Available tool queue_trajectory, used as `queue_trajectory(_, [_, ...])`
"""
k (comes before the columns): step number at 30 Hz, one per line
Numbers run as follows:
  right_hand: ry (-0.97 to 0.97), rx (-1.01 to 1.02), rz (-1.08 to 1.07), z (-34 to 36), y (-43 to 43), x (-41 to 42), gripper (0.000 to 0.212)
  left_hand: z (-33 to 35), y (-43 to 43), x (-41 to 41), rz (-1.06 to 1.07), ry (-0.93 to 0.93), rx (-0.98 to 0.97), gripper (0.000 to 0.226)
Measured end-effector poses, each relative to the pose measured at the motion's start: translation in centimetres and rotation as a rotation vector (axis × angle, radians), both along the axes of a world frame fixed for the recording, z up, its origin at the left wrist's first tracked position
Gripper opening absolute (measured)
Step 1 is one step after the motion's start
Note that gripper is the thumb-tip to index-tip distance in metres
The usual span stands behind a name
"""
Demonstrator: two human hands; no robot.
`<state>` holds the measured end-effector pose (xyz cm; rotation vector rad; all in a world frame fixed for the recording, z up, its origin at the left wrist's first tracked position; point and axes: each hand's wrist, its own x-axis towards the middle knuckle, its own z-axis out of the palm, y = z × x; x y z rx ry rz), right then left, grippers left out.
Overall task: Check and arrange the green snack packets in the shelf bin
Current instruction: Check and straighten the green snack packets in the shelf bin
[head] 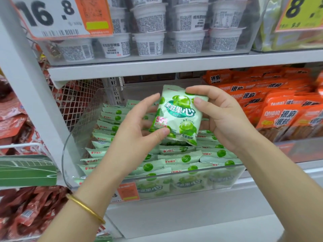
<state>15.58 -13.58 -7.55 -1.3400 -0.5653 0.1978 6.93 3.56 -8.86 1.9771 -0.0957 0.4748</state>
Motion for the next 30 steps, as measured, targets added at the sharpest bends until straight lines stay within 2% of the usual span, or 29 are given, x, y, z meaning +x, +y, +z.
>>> queue_trajectory(2, [-0.003, 0.008, -0.014, 0.0, 0.1, -0.2, 0.019, -0.3, -0.1, 0.0, 0.167, -0.099, 0.265, 0.048])
queue_trajectory(3, [-0.002, 0.015, -0.014, 0.1, 0.1, -0.4, 0.020, -0.3, -0.3, 0.0, 0.186, -0.117, 0.322, 0.048])
queue_trajectory(7, [0.021, 0.060, 0.038, 0.0, 0.5, -0.7, 0.032, -0.4, -1.2, -0.2, 0.158, -0.048, 0.401, 0.073])
queue_trajectory(9, [0.028, 0.089, 0.097, 0.2, 0.7, -0.9, 0.036, -0.6, -1.2, -0.1, 0.177, -0.073, 0.441, 0.062])
queue_trajectory(12, [-0.055, 0.047, 0.038, 0.3, 0.7, -1.1, 0.035, 0.1, -0.9, 0.0, 0.181, -0.096, 0.294, 0.023])
queue_trajectory(14, [-0.248, -0.128, -0.199, 0.0, 0.5, -0.6, 0.027, 0.6, -0.7, -0.2, 0.158, -0.007, 0.118, 0.025])
queue_trajectory(16, [-0.351, -0.222, -0.321, -0.4, 0.3, -0.1, 0.034, 0.6, -0.5, -0.2, 0.107, 0.058, -0.063, 0.027])
queue_trajectory(18, [-0.334, -0.130, -0.256, -0.7, 0.4, -0.2, 0.040, 0.5, -0.6, -0.3, 0.041, 0.097, -0.237, 0.033])
queue_trajectory(20, [-0.276, -0.022, -0.131, -0.7, 0.6, -0.5, 0.039, 0.6, -0.8, -0.3, -0.027, 0.116, -0.333, 0.040])
queue_trajectory(23, [-0.313, -0.060, -0.098, -0.8, 0.7, -0.6, 0.033, 0.6, -1.0, -0.5, -0.131, 0.117, -0.328, 0.056])
queue_trajectory(27, [-0.216, -0.031, -0.086, -0.6, 0.4, -0.3, 0.023, 0.7, -1.0, -0.6, -0.191, 0.081, -0.240, 0.071])
queue_trajectory(30, [-0.143, 0.010, -0.061, -0.6, 0.4, -0.4, 0.024, 0.8, -0.9, -0.6, -0.197, 0.071, -0.221, 0.075])
